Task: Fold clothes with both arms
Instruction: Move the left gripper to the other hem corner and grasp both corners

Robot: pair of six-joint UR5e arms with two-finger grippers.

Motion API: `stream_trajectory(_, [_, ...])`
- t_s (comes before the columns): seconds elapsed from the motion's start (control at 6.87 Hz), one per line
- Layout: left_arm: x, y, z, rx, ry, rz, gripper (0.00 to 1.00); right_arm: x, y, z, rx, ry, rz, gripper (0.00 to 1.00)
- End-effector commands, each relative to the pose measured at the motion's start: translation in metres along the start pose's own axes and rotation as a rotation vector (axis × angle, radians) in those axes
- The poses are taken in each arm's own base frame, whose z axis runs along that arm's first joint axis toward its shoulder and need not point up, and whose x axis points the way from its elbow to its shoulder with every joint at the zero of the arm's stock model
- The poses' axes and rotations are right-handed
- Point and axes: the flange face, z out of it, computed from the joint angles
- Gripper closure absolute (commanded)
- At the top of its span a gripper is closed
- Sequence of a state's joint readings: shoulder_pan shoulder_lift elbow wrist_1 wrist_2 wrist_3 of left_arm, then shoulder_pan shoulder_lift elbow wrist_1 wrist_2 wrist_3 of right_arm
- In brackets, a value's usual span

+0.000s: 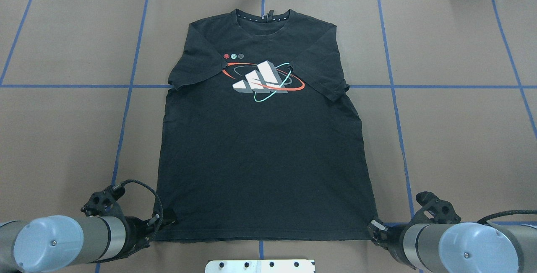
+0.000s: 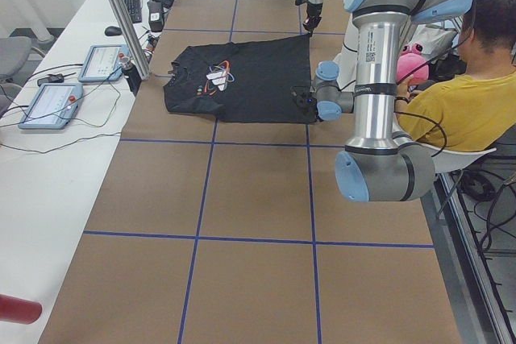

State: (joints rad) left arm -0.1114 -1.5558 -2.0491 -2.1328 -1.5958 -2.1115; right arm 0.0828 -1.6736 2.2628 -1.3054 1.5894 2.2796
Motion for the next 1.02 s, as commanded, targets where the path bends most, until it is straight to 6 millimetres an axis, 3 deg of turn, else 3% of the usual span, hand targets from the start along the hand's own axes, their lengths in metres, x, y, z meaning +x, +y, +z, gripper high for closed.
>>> stream_trajectory(0.0, [-0.0131, 0.013, 0.0068, 0.014, -0.045, -0.005, 0.06, 0.0006, -0.0004, 0.0003, 0.0, 0.002, 0.0, 1.0])
stream_trajectory(0.58, [-0.0148, 0.012, 0.0088, 0.022, -0.058, -0.005, 0.1, 0.0004, -0.0002, -0.0004, -0.001, 0.001, 0.0, 1.0])
stream_trajectory(0.87, [-0.0156, 0.0104, 0.0095, 0.026, -0.06, -0.005, 0.18, 0.0004, -0.0002, -0.0004, -0.001, 0.001, 0.0, 1.0])
